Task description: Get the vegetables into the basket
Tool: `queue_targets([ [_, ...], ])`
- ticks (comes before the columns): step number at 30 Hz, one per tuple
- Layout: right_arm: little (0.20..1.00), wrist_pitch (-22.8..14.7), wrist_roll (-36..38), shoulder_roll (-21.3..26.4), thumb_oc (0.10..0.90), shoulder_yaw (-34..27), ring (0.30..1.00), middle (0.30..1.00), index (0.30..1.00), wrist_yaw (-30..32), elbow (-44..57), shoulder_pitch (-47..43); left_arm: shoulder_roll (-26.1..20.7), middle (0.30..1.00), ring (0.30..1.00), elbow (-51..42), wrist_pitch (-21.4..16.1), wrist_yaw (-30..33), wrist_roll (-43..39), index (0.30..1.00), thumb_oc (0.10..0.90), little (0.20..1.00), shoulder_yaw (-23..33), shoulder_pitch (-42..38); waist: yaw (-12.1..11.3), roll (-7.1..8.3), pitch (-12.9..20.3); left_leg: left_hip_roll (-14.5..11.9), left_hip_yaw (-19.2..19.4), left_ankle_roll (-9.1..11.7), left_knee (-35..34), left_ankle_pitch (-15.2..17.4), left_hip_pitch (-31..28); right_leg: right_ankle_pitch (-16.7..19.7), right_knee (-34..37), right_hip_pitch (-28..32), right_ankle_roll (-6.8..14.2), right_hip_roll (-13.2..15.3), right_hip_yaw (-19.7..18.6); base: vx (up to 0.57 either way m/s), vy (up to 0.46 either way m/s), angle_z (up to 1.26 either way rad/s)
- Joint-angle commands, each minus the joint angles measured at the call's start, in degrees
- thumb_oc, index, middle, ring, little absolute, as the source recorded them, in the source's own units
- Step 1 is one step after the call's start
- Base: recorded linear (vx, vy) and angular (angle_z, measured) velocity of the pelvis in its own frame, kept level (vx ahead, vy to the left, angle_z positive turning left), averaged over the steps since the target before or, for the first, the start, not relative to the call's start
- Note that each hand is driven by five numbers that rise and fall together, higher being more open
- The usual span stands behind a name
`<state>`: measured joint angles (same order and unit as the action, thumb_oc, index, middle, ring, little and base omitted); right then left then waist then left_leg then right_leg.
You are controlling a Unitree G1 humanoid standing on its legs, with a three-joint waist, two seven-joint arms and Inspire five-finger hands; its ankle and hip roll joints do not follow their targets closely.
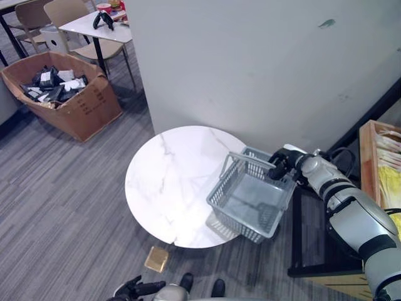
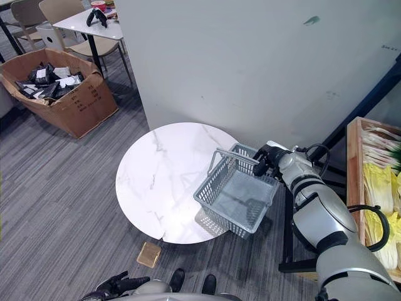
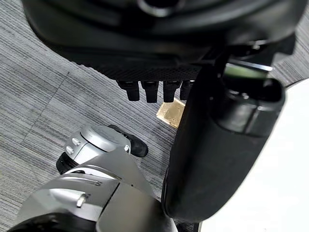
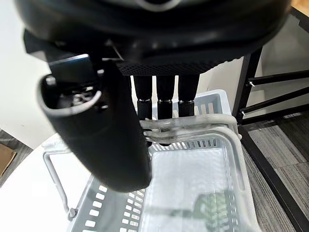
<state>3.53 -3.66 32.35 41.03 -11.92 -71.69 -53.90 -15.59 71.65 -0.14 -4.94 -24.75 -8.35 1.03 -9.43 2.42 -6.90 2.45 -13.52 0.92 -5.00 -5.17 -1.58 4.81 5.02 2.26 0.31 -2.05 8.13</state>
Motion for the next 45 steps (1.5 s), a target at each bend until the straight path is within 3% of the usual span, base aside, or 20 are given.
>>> queue_targets([
  [1,1.0,-2.58,-0.82,0.4,0.9,2.15,1.0,1.0,1.0,3.27,-1.18,-11.57,-1.44,1.0,1.0,2.33,0.82,0.1,1.86,1.0,0.9,1.0,-3.67,1.03,-1.02,2.37,0.53,-0.1,0.58,0.92,0.0,3.16,-1.55,-4.16,-0.02,2.88,5.17,4.41,-4.42,0.0,0.0,0.0],
  [12,1.0,-2.66,-2.11,-0.89,0.9,2.91,1.0,1.0,1.0,3.16,-0.63,-11.23,-1.14,1.0,1.0,2.32,0.78,0.09,2.38,1.0,0.9,1.0,-4.07,1.04,-0.92,2.23,0.35,-0.24,0.85,0.93,0.0,3.18,-1.13,-3.98,-0.02,2.24,5.23,4.37,-4.78,0.0,0.0,0.0],
  [17,1.0,-1.75,-6.3,-2.49,0.9,4.15,1.0,1.0,1.0,2.87,-4.82,-11.93,-1.2,1.0,1.0,2.33,0.97,0.29,2.17,1.0,0.9,1.0,-4.27,0.51,-0.95,2.09,0.13,-0.23,0.73,1.01,0.0,3.12,-1.12,-4.03,-0.02,2.28,5.15,4.35,-4.64,0.0,0.0,0.0],
  [18,0.3,-1.6,-6.83,-2.78,0.4,4.27,0.3,0.3,0.3,2.78,-5.68,-12.17,-1.24,1.0,1.0,2.3,0.97,0.27,2.27,1.0,0.9,1.0,-4.44,0.31,-1.01,2.08,0.08,-0.21,0.68,1.02,0.0,3.12,-1.13,-4.04,-0.02,2.3,5.13,4.32,-4.57,0.0,0.0,0.0],
  [35,0.3,-1.12,-7.99,-3.03,0.4,3.34,0.3,0.3,0.3,3.4,-5.57,-12.11,-1.18,1.0,1.0,2.59,1.2,0.45,2.58,1.0,0.9,1.0,-3.85,-0.47,-0.48,1.86,0.54,-0.24,0.69,1.09,0.0,3.25,-1.53,-4.18,-0.02,2.75,5.15,4.46,-4.41,0.0,0.0,0.0],
  [45,0.3,-1.67,-4.77,2.31,0.4,7.57,0.3,0.3,0.3,0.73,5.21,-17.95,-2.1,1.0,1.0,3.19,1.3,-0.02,2.27,1.0,0.9,1.0,-2.22,-0.83,1.6,2.27,2.25,-0.52,2.67,1.1,0.0,3.98,-3.0,-3.88,-0.02,3.22,5.21,4.35,-5.91,0.0,0.001,-0.04],
])
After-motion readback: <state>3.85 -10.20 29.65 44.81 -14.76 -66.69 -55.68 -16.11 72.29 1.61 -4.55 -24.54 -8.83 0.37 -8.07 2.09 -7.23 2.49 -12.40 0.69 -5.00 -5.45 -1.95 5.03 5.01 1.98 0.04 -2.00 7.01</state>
